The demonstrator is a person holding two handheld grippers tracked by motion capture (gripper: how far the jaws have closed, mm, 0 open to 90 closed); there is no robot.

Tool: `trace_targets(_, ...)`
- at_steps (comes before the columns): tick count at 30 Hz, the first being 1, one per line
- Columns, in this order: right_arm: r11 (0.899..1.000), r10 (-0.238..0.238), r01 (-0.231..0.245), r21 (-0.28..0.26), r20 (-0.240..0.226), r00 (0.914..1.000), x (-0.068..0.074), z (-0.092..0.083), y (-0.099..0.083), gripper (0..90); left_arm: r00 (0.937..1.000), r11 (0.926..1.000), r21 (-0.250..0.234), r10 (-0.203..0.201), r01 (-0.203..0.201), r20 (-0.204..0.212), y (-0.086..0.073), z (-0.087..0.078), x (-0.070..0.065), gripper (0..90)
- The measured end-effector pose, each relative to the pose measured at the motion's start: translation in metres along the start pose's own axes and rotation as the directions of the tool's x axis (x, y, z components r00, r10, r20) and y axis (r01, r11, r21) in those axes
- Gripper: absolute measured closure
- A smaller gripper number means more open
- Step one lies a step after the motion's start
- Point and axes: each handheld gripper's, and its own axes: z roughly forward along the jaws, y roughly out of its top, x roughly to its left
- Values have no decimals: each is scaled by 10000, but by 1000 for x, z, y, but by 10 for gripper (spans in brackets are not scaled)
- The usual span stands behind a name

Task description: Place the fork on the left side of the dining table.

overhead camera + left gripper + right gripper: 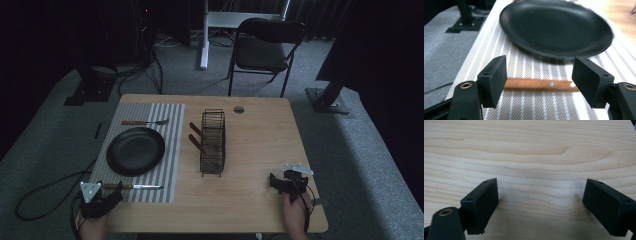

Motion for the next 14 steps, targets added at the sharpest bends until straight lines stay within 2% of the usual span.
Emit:
trace_targets(3,10000,6,-6,-5,-2,10000,0,0,0,129,9997,9999,-47,88,-89,-235,0,0,1,286)
trace_targets(6,10000,5,-5,-3,-5,10000,0,0,0,129,9992,9995,36,321,-320,-254,-1,-1,-2,286)
trace_targets(11,10000,7,-7,-5,-7,10000,0,0,0,129,9993,9990,245,377,-375,-65,-6,-3,-4,286)
trace_targets(14,10000,12,-12,-6,-5,10000,0,0,0,129,9994,9992,214,343,-342,-8,-7,-4,-4,286)
